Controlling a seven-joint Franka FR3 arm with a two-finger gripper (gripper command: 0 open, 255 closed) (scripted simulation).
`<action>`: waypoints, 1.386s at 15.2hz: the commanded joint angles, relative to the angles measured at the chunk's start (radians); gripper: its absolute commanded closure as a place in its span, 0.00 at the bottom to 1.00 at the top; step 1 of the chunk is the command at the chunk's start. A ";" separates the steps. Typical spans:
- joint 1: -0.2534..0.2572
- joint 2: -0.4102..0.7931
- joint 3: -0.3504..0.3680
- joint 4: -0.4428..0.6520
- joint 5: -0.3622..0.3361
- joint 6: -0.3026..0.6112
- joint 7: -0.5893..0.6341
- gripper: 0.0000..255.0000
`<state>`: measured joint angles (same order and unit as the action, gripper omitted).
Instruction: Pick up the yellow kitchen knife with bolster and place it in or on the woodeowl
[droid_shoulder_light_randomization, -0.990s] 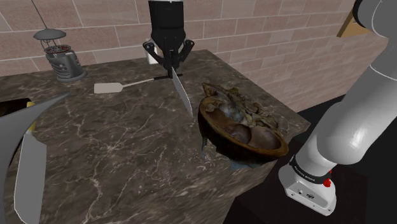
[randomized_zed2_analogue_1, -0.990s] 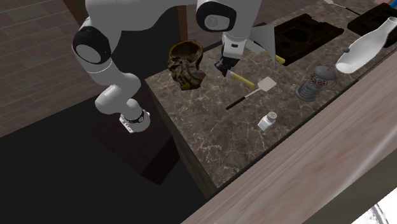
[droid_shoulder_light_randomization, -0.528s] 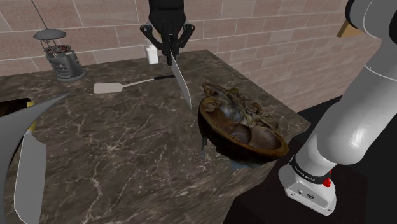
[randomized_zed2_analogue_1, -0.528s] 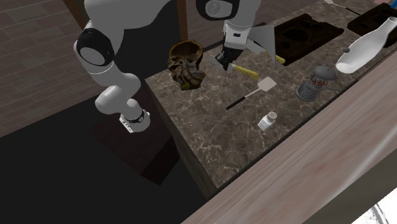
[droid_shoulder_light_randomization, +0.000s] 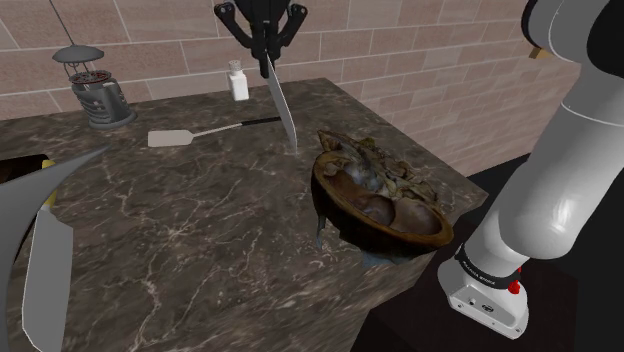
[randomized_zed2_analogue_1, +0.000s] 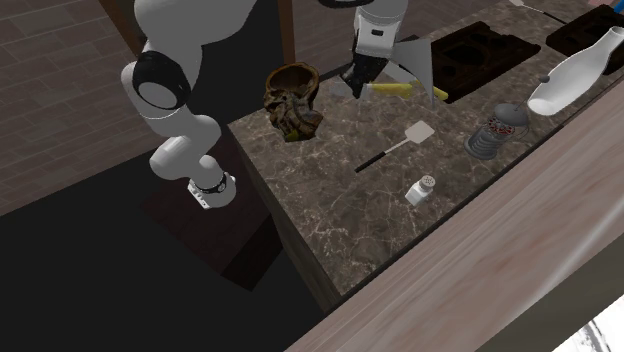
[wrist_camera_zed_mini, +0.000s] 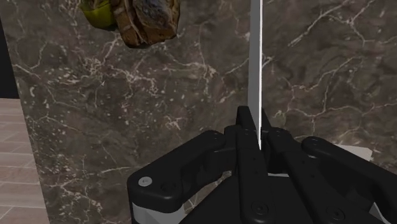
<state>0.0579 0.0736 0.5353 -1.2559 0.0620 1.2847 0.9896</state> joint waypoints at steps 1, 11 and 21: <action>0.009 0.022 0.006 0.054 -0.011 -0.035 0.013 1.00; -0.026 -0.229 -0.025 -0.145 0.119 -0.056 -0.015 1.00; 0.015 -0.586 -0.102 -0.445 0.259 -0.089 -0.045 1.00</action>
<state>0.0684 -0.4880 0.4383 -1.6753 0.3131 1.1952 0.9473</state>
